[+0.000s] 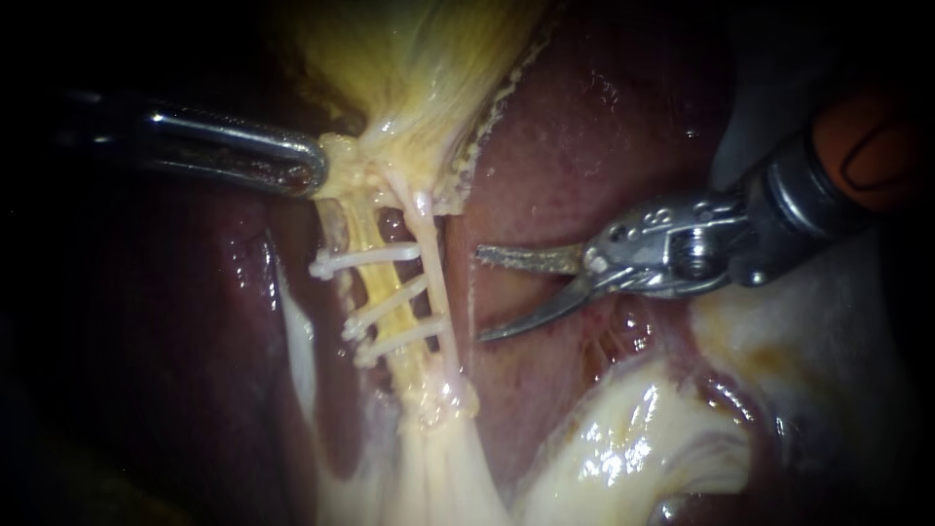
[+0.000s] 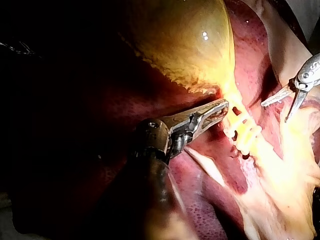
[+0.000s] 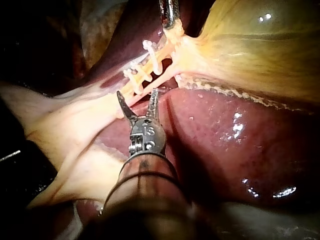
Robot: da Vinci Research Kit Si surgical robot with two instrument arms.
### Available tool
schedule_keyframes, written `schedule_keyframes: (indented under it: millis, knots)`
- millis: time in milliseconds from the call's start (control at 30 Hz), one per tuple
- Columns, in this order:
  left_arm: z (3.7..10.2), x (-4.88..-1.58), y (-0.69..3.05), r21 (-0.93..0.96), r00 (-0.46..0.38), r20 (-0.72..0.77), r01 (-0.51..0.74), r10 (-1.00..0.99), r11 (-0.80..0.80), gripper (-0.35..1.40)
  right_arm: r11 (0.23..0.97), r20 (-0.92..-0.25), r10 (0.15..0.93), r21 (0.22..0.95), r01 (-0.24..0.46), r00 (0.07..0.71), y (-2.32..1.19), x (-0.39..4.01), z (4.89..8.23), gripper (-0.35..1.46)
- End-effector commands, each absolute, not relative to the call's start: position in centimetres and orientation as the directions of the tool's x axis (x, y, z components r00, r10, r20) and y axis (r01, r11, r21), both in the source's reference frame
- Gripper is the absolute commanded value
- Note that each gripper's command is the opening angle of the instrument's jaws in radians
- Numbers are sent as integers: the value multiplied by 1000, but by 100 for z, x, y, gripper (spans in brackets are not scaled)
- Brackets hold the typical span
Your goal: Go to the cutting position left tube
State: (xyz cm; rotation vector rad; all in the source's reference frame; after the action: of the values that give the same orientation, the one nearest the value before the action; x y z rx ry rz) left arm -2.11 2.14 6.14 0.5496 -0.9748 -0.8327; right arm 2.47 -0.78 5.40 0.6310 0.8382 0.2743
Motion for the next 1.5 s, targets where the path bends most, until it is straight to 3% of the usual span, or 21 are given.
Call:
schedule_keyframes:
  millis: [33, 633, 1500]
  knots:
    - [614, -211, 214, 732, 303, 494, 361, -815, 578, -35, 784, -607, 466, 620, 17, 644, -78, 250, 541, 131]
    - [615, -213, 212, 733, 304, 494, 357, -814, 579, -35, 779, -605, 481, 626, 6, 634, -78, 276, 550, 133]
    - [617, -215, 209, 734, 306, 495, 353, -813, 580, -35, 749, -570, 512, 662, -10, 642, -84, 284, 591, 136]
